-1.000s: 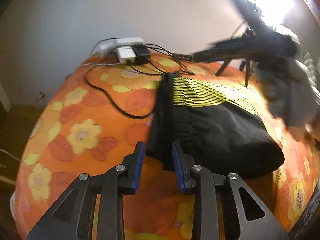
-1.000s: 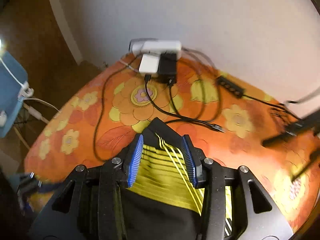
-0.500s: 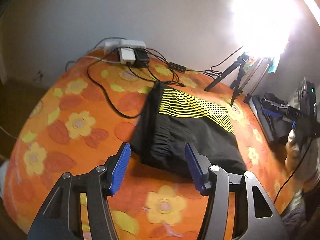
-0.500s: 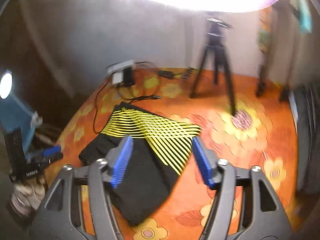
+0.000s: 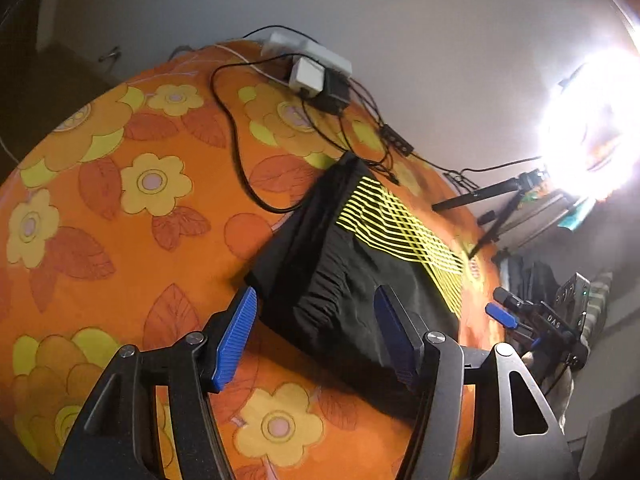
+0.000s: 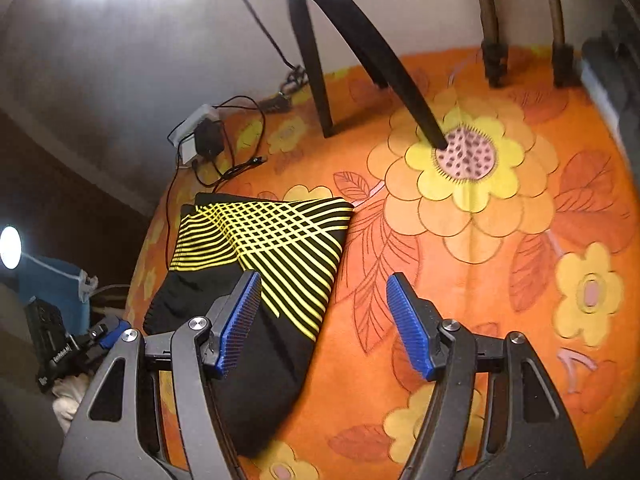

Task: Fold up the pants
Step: 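Grasp the black shorts edge with the left gripper while the right gripper grasps the striped panel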

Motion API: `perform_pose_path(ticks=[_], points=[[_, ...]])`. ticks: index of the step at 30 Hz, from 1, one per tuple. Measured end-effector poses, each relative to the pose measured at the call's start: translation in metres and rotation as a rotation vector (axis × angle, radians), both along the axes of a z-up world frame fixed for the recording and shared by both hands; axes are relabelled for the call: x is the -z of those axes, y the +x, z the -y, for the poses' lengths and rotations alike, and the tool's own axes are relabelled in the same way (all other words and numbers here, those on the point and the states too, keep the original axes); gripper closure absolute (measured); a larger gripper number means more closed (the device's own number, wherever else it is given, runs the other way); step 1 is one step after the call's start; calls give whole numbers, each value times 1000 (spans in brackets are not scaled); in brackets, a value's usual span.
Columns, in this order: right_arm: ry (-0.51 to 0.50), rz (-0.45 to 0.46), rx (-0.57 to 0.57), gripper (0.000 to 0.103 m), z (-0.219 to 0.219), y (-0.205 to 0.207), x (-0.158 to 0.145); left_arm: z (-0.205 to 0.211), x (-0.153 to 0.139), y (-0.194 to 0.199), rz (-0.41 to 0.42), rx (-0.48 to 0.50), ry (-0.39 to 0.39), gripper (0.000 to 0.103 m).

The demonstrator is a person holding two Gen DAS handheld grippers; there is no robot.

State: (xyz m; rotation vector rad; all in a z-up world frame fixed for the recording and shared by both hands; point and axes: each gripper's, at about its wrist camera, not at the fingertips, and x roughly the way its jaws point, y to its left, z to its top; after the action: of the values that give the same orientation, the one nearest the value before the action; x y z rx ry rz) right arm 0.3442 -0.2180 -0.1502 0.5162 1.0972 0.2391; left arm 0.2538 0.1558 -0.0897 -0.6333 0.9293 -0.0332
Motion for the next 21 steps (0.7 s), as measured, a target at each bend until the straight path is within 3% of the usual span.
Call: perform_pose_path(ticks=[3, 8, 11, 21], points=[[31, -29, 19, 35, 1, 10, 11, 7, 12, 9, -45, 8, -18, 42], [61, -55, 34, 35, -2, 23, 25, 17, 28, 15, -109, 25, 23, 42], [57, -57, 16, 35, -9, 29, 30, 14, 28, 13, -108, 9, 42, 42], [65, -36, -2, 35, -26, 46, 39, 5, 42, 14, -121, -6, 0, 42]])
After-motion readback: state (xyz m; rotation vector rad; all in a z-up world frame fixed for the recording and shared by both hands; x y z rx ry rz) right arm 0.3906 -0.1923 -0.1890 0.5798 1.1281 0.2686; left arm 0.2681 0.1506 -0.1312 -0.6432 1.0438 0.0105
